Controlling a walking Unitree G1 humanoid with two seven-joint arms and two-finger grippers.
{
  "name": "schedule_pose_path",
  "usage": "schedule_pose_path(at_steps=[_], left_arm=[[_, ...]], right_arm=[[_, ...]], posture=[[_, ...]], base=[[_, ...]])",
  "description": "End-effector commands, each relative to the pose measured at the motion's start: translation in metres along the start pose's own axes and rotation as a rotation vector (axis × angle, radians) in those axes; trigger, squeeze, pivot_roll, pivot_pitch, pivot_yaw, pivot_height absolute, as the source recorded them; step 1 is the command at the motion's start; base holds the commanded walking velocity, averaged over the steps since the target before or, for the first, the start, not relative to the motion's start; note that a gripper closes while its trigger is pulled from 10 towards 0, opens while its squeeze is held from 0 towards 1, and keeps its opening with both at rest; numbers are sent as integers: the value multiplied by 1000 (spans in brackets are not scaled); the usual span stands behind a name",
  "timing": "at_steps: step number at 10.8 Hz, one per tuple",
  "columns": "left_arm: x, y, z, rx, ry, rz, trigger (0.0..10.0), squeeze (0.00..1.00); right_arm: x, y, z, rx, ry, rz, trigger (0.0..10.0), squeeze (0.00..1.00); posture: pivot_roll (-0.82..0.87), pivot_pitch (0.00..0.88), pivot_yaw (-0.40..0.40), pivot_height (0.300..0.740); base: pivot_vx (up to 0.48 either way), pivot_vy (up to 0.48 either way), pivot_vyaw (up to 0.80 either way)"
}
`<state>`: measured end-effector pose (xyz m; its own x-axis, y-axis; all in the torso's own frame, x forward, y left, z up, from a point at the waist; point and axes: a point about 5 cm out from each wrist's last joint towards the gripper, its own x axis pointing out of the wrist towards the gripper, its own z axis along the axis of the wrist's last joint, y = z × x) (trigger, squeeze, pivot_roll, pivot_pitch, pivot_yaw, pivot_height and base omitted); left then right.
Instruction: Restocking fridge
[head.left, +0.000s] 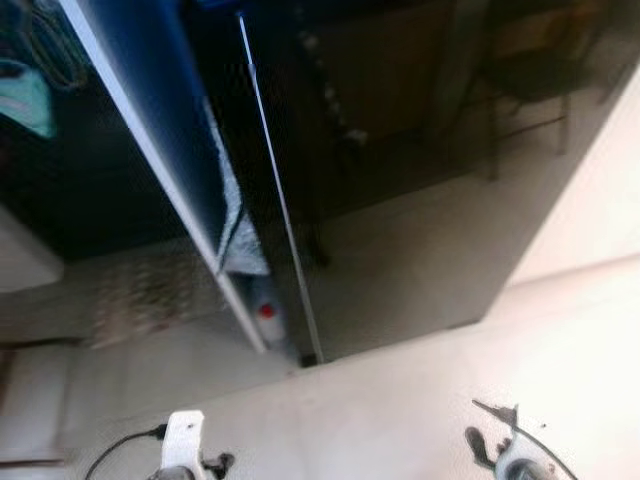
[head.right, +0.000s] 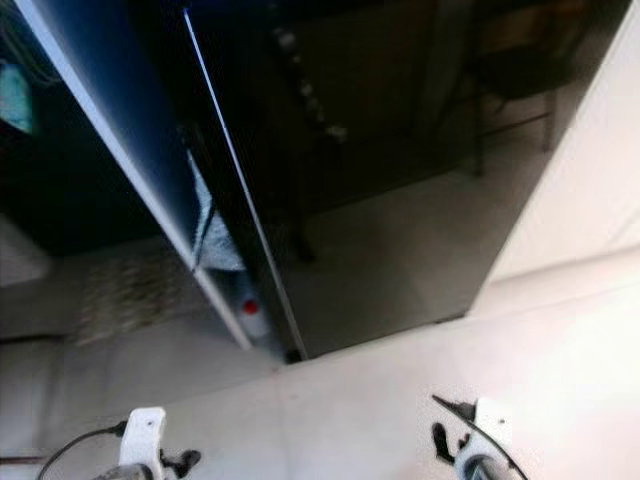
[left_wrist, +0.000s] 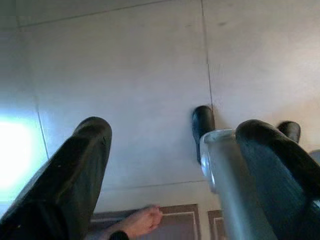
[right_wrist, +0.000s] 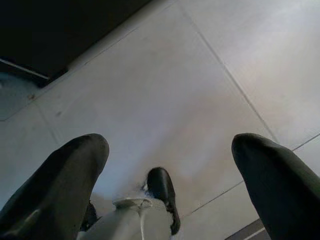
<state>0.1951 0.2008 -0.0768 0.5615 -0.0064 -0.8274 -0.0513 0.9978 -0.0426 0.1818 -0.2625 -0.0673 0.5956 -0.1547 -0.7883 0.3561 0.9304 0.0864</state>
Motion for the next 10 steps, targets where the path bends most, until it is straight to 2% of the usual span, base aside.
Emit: schedule_pose_path(at_steps=[1,3,5,8,10], left_arm=[[-2,6,-7,12,25,17,10000,0],[-2,7,-8,16,27,19,10000,0],[-2,7,-8,19,29,18,10000,0],[-2,6,-9,14,28,14,10000,0],[-2,5,-11,12,30,11,10000,0]], right_arm=[[0,3,-2,-16,12,13,10000,0],[0,3,-3,-25,10,15,10000,0],[0,4,-3,-44,11,38,10000,0],[0,3,-4,-24,17,30,10000,0],[-1,2,-5,-14,16,29,10000,0]], posture=[[-146,44,91,740],[-148,36,97,740],[-151,32,100,740],[-149,22,94,740],[-149,24,89,740]], base=[[0,292,0],[0,294,0],[0,289,800],[0,289,750],[0,289,0]])
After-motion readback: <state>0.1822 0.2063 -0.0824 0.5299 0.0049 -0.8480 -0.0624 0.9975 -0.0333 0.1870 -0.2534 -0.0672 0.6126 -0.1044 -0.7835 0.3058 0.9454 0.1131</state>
